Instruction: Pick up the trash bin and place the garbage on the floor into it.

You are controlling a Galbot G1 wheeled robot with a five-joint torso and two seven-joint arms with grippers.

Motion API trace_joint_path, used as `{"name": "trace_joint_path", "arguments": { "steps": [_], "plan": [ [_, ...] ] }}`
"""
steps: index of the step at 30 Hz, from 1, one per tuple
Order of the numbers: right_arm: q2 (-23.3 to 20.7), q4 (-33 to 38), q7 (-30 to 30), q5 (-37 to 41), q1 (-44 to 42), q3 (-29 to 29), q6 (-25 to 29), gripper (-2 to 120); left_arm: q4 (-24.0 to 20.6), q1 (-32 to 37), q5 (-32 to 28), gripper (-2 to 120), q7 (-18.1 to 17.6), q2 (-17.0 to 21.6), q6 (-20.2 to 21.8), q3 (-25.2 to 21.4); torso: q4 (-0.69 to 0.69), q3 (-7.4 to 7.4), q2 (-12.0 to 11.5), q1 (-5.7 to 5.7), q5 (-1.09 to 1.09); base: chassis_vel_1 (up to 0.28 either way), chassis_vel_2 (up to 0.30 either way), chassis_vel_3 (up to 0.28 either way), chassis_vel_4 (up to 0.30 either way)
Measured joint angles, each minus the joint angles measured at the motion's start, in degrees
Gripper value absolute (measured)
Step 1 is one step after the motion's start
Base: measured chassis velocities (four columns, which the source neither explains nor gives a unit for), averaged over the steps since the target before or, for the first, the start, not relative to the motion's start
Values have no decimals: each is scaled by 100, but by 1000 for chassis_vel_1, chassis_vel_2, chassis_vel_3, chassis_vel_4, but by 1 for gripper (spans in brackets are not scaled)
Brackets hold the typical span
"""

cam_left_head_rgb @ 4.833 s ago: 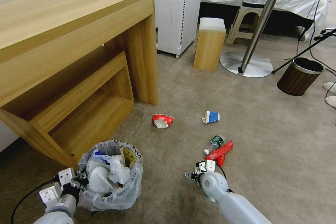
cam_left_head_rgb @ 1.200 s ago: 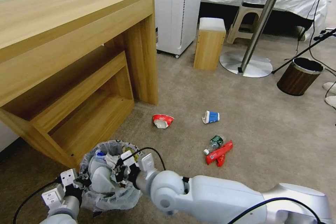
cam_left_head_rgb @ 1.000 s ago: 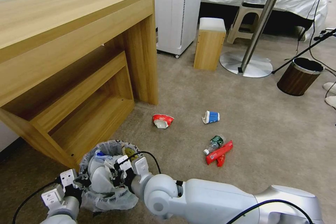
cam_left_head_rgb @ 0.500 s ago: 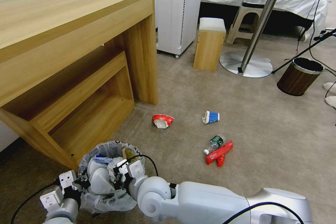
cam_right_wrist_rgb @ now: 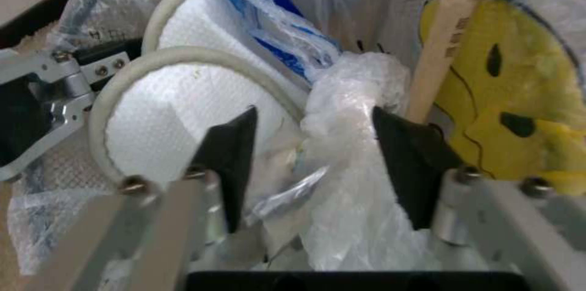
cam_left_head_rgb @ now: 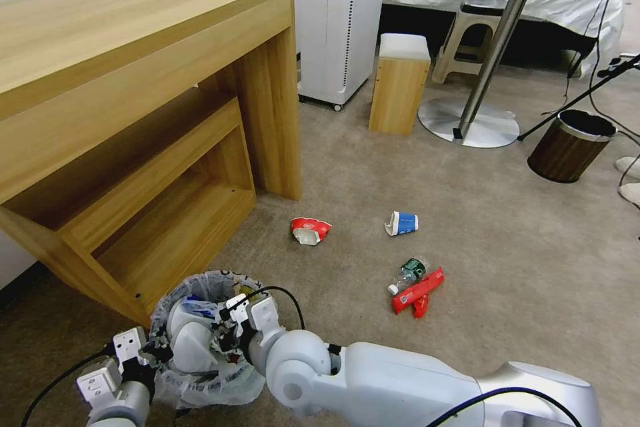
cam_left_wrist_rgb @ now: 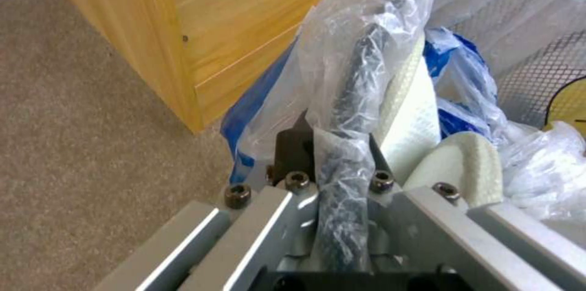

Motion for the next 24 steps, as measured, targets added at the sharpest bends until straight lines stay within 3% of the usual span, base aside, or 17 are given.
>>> {"name": "trace_joint_path", "arguments": {
  "steps": [7, 9, 13, 18, 24],
  "plan": [
    [-72, 61, -227, -344, -31, 152, 149, 78, 29, 3, 74, 1, 41, -52, -8, 34, 0, 0, 1, 0, 0, 0, 0, 0, 0],
    [-43, -2, -269, -408, -4, 197, 222, 90, 33, 5, 88, 1, 49, -56, -13, 37, 0, 0, 0, 0, 0, 0, 0, 0, 0],
    [-20, -6, -447, -520, 9, 400, 423, 99, 50, 4, 93, 1, 51, -54, -13, 37, 0, 0, 0, 0, 0, 0, 0, 0, 0],
    [-125, 147, -881, -957, -69, 989, 942, 100, 57, -20, 88, 1, 51, -34, -13, 27, 1, 0, 0, 0, 0, 0, 0, 0, 0],
    [-454, 443, -973, -1167, -227, 1638, 1380, 100, 70, -17, 59, 1, 51, 2, -11, -18, 0, 0, 0, 0, 0, 0, 0, 0, 0]
  ]
}}
